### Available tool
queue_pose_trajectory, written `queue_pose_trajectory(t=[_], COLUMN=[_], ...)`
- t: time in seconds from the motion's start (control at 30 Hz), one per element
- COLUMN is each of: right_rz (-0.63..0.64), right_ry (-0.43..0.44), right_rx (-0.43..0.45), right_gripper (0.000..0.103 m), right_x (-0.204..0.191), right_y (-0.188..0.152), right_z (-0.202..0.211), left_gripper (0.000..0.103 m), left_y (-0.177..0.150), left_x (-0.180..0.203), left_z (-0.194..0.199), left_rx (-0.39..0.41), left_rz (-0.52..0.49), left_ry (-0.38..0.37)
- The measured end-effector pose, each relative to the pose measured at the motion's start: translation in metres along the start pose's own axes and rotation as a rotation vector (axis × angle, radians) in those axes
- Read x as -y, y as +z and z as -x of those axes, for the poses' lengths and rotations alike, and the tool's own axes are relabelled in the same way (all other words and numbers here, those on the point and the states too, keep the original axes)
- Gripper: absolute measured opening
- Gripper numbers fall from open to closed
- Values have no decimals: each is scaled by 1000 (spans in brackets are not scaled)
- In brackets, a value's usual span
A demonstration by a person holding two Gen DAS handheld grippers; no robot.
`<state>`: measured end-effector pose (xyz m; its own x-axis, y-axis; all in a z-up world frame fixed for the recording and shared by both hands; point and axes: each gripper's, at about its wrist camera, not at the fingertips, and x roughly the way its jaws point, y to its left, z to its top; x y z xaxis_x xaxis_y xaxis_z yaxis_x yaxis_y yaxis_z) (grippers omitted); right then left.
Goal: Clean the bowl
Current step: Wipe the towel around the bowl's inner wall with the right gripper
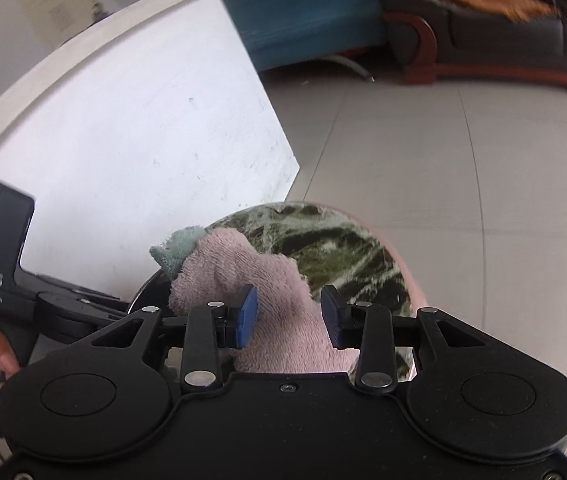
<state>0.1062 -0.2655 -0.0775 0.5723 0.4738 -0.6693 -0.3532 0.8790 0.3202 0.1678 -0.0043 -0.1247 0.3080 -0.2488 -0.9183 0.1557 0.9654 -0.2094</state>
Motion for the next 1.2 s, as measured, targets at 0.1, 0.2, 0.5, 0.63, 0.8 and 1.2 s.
queue_pose_trajectory(t=[0.1,0.2,0.5,0.63,0.8,1.2], right_rz=[127,195,125,65,8,126], right_ry=[-30,-54,8,24,40,41], right_rx=[-15,-56,-87,-96,-102,-106], right_gripper=[38,37,19,19,19,19], right_x=[-21,-30,-19,-9,-4,-15], right_y=[2,3,12,3,-12,19], right_z=[-8,-22,-41,-31,-15,-39], left_gripper=[39,39,37,36,37,37], left_y=[0,-1,-2,-3,-3,-1], left_x=[0,0,1,0,1,2], left_z=[0,0,0,0,1,1], left_rx=[0,1,20,29,29,18], left_rz=[0,-1,36,59,53,-5], left_ry=[-2,-1,7,9,11,13])
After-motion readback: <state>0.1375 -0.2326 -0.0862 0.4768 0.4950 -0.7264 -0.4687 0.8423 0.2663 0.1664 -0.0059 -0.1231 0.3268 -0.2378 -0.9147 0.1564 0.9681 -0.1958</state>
